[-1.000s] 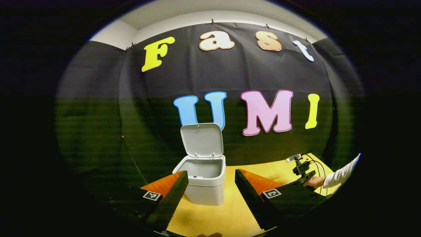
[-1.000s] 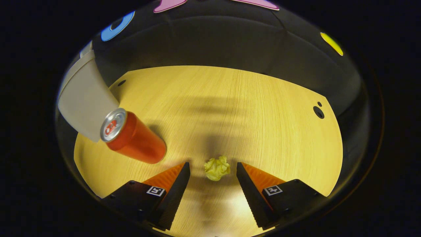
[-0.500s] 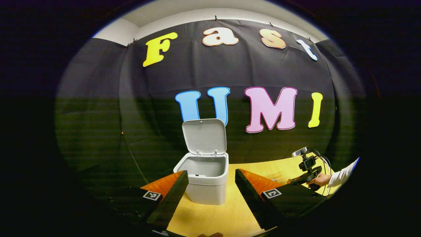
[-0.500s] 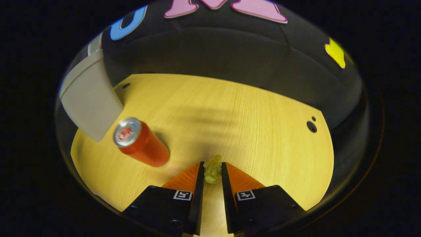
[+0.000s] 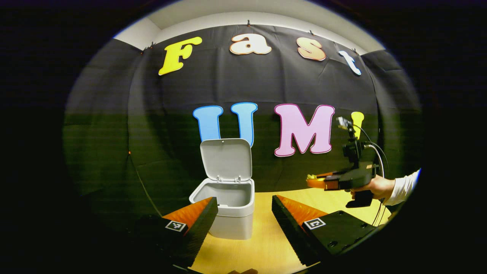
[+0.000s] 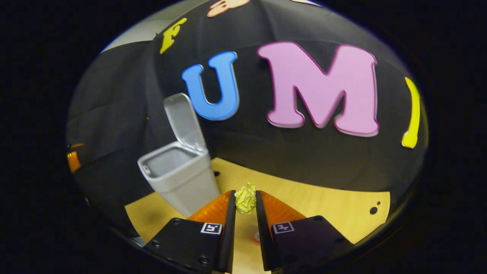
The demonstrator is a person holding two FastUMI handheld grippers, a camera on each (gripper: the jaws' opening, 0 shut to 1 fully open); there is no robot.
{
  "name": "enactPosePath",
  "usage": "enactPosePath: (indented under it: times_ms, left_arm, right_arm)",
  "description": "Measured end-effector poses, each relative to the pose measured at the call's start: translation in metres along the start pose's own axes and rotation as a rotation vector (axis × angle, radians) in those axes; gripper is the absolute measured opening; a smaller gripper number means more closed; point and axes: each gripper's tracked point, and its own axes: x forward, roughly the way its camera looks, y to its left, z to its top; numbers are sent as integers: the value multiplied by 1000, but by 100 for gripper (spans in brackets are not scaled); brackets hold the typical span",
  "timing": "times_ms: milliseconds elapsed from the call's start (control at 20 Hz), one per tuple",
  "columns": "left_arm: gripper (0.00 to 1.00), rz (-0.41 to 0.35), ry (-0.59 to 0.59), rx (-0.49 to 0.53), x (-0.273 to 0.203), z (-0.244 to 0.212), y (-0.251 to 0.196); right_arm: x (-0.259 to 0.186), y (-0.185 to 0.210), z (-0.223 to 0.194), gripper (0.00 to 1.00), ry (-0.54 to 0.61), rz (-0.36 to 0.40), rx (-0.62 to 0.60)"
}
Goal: Press the lid of the desktop garbage bin to open it, pick up the crumpled paper on the desktop and throw it into the bin, then pick up the pop can on the desktop and drop it into the bin, and finally close the garbage bin lid.
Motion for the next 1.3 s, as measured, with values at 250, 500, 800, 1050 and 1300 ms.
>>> enactPosePath:
  times_ms: [250, 500, 800, 1050, 1300]
  left_arm:
    - [96, -8, -9, -53, -10, -7, 16]
    - [96, 12, 16, -76, -19, -25, 42]
    - [96, -45, 24, -84, -20, -43, 47]
    - [97, -158, 37, -122, -6, -56, 27]
    - [94, -338, 59, -125, 18, -84, -36]
  right_arm:
    - [37, 111, 51, 33, -88, 169, -29]
    - [99, 162, -10, 33, 82, 171, -123]
    - [122, 163, -29, 34, 128, 117, -68]
    - [99, 160, -7, 94, 71, 94, -90]
    - [38, 94, 23, 98, 2, -37, -115]
